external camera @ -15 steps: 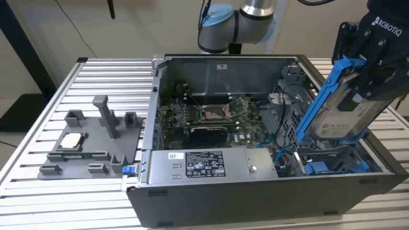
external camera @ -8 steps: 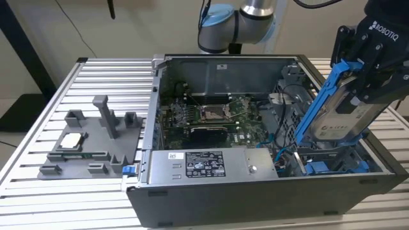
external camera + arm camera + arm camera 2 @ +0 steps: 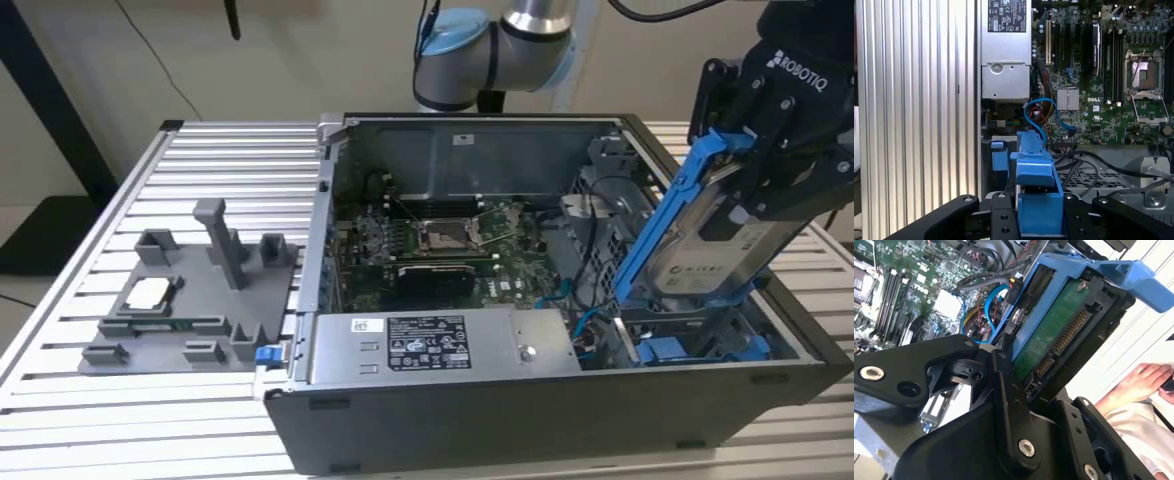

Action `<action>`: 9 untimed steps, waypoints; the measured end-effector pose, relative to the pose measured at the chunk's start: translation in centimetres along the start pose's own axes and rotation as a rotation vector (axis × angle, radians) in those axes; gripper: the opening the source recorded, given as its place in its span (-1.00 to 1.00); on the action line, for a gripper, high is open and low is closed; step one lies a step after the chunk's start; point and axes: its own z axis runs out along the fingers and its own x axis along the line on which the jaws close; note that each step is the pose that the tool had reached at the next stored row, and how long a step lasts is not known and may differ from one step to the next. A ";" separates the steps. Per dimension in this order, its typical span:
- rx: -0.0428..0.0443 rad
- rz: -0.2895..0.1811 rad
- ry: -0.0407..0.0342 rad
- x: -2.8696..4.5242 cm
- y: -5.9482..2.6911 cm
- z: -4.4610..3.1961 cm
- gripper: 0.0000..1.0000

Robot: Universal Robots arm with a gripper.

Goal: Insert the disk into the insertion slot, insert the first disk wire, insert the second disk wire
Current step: 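Insert the disk into the insertion slot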

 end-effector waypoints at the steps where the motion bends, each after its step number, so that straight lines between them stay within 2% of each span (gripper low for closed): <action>1: 0.0000 0.000 0.0001 0.00 0.00 0.00 -0.35; 9: 0.0000 0.000 0.0000 0.00 -0.01 0.20 -0.35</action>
